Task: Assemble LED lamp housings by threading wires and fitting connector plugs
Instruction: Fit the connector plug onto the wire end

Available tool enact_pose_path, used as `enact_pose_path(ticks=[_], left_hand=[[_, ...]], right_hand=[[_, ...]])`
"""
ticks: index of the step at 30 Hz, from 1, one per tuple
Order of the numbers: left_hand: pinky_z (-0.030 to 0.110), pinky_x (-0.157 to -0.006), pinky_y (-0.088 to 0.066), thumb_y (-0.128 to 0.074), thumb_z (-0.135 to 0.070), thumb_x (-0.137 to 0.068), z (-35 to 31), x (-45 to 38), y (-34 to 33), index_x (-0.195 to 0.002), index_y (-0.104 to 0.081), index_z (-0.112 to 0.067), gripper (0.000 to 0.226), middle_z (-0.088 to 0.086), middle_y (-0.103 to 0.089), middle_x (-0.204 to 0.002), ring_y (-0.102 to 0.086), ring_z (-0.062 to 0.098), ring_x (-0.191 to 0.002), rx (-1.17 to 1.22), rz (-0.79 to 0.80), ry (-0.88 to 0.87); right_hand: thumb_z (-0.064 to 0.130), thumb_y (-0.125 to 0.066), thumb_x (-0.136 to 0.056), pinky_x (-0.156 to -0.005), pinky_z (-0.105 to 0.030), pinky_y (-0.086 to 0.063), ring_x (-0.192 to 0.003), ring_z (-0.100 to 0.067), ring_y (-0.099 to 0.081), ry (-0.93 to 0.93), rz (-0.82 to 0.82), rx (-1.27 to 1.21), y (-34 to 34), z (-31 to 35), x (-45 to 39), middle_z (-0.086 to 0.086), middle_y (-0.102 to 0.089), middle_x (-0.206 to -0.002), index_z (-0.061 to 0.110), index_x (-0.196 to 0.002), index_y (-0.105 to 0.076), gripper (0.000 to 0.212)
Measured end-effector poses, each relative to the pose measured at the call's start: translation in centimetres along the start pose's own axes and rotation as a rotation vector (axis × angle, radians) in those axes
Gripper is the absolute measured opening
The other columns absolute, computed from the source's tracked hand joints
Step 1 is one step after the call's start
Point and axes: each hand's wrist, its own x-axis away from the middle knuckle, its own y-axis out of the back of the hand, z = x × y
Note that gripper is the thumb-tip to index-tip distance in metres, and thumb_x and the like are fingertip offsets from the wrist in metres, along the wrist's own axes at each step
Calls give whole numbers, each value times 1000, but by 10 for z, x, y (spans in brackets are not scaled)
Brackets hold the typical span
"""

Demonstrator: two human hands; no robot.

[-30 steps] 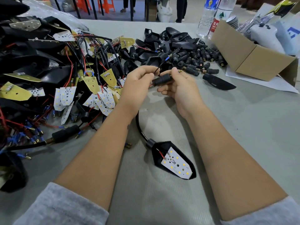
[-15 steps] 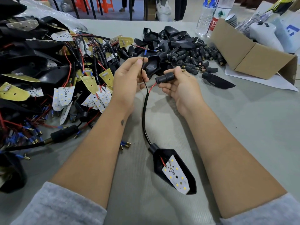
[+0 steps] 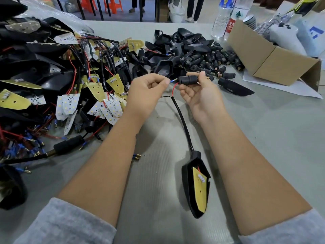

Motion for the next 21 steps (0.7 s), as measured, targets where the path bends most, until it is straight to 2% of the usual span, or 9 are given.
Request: enact_pose_path(ticks=[3,6,9,11,16,21], left_hand=[[27,-59,-32,-68,-21,-91,0,0,1,-78,-72,-31,16,10,-48,-69,-38,20,-65,11,6,-12],[22,-56,-32,-69,-22,-90,1,0,2,-77,-73,-32,17,7,-48,-66,-37,19,-64,26,2,-34],[17,-53,-30,-70,-21,-89,2,0,2,-75,-73,-33,18,-2,-46,-59,-35,11,-58,27,-4,-49],[16,-52,-29,-71,-22,-88,2,0,2,-75,-72,-32,17,2,-45,-60,-33,7,-56,20,-2,-57],[21,-53,-29,-71,-21,-88,2,1,1,-75,-71,-31,16,9,-48,-65,-35,16,-61,-2,0,-45],[29,-62,-36,-71,-19,-88,0,2,1,-76,-72,-28,15,13,-56,-71,-43,20,-66,3,11,-27]], right_hand=[[28,-32,-107,-54,-23,-53,-59,-18,-64,-4,-20,-12,0,0,-1,-8,-68,-68,9,-90,-60,37],[28,-34,-107,-55,-23,-53,-59,-17,-65,-15,-33,-36,1,1,-1,-6,-69,-66,9,-89,-60,37],[28,-33,-107,-55,-23,-54,-60,-17,-65,-12,-28,-21,0,1,0,-6,-69,-67,9,-90,-59,37],[28,-32,-107,-55,-23,-54,-61,-18,-64,-7,-20,4,-1,1,1,-7,-68,-67,9,-90,-59,37],[28,-32,-107,-57,-23,-54,-62,-19,-64,3,3,20,-1,2,3,-9,-67,-70,9,-91,-59,37],[28,-31,-107,-61,-22,-54,-60,-15,-63,10,40,77,-1,3,5,-8,-68,-72,10,-91,-60,38]])
